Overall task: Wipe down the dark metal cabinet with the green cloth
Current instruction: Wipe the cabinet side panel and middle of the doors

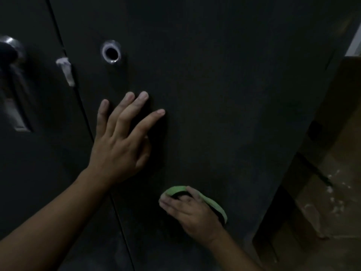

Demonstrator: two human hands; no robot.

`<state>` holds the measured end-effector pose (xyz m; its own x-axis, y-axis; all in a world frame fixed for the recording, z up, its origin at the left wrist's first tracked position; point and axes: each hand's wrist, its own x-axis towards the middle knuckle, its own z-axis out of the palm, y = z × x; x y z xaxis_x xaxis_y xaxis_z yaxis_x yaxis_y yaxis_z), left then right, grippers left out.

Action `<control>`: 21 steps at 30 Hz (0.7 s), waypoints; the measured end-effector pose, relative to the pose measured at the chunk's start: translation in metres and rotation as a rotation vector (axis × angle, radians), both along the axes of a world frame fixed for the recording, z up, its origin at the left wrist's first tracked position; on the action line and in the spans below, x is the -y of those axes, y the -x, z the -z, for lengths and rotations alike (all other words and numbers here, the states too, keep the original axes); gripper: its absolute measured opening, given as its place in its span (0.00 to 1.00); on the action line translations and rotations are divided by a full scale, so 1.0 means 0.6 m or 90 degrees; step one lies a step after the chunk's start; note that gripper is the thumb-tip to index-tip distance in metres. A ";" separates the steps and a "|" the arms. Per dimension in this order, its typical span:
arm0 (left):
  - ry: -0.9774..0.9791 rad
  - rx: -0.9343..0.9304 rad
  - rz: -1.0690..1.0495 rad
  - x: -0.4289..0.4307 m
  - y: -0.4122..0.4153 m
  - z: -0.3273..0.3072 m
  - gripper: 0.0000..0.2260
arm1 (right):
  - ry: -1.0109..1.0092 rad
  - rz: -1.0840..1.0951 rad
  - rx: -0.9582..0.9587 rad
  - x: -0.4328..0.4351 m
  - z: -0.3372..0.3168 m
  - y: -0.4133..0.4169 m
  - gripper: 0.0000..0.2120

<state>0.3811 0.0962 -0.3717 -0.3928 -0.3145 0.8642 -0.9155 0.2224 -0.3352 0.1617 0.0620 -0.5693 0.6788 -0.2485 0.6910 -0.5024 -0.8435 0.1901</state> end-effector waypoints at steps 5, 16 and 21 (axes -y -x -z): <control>0.016 0.012 -0.017 0.010 -0.008 0.012 0.23 | -0.002 -0.020 -0.125 0.002 0.033 -0.005 0.21; 0.003 0.024 -0.016 0.007 -0.016 0.015 0.22 | -0.045 -0.003 -0.121 -0.004 0.029 -0.016 0.25; 0.031 0.010 -0.010 0.006 -0.019 0.016 0.22 | 0.011 0.046 -0.185 -0.023 0.027 -0.010 0.26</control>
<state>0.3922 0.0927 -0.3815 -0.4015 -0.2781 0.8726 -0.9134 0.1905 -0.3596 0.1677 0.0755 -0.5852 0.8296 -0.2938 0.4748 -0.4839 -0.8025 0.3490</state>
